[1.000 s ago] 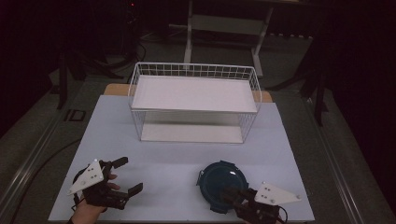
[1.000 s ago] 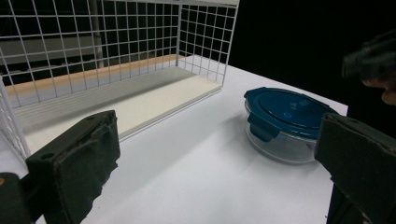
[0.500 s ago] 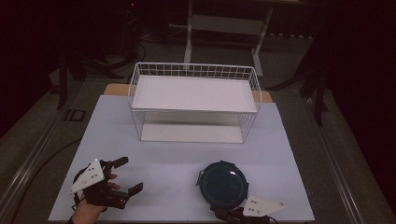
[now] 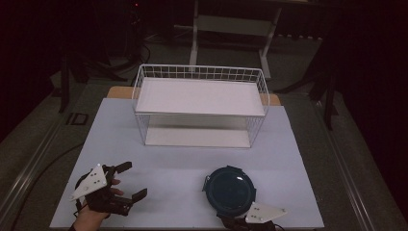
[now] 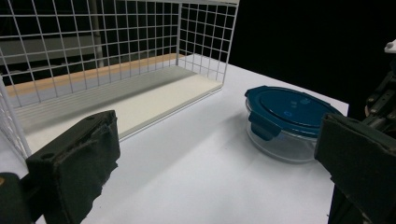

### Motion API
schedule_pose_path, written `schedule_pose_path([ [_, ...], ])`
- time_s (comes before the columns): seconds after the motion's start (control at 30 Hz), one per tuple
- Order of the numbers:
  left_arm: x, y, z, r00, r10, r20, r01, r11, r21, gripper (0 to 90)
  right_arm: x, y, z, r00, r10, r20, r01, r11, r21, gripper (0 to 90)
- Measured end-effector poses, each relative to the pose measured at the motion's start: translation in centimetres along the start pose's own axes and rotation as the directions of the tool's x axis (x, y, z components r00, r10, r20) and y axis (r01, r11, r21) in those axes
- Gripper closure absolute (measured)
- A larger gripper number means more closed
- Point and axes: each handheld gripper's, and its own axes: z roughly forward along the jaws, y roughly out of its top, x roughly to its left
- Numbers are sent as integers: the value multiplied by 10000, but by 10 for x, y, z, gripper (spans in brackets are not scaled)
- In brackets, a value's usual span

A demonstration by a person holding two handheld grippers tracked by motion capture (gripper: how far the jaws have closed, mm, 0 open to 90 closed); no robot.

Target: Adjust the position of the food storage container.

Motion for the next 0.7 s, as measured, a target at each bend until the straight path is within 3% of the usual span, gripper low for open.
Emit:
schedule_pose_path([
  [0.03, 0, 0, 0, 10000, -13, -6, 13, 10000, 1, 5, -3, -1, 1, 9997, 120, 233, -124, 9998, 151, 900],
  [0.1, 0, 0, 0, 10000, 0, 4, 0, 10000, 3, 5, -5, -1, 0, 9995, 297, 81, -299, 9994, 178, 900],
  [0.3, 0, 0, 0, 10000, 1, 11, -1, 10000, 16, 5, -6, -1, -1, 9991, 52, 426, -64, 9996, 278, 900],
  [0.37, 0, 0, 0, 10000, -4, 13, 4, 10000, 8, 5, -10, -1, -3, 9983, 227, 530, -238, 9995, 211, 900],
  [0.7, 0, 0, 0, 10000, -17, 12, 17, 10000, 20, 5, -22, 1, -3, 9984, 350, 444, -358, 9992, 164, 900],
])
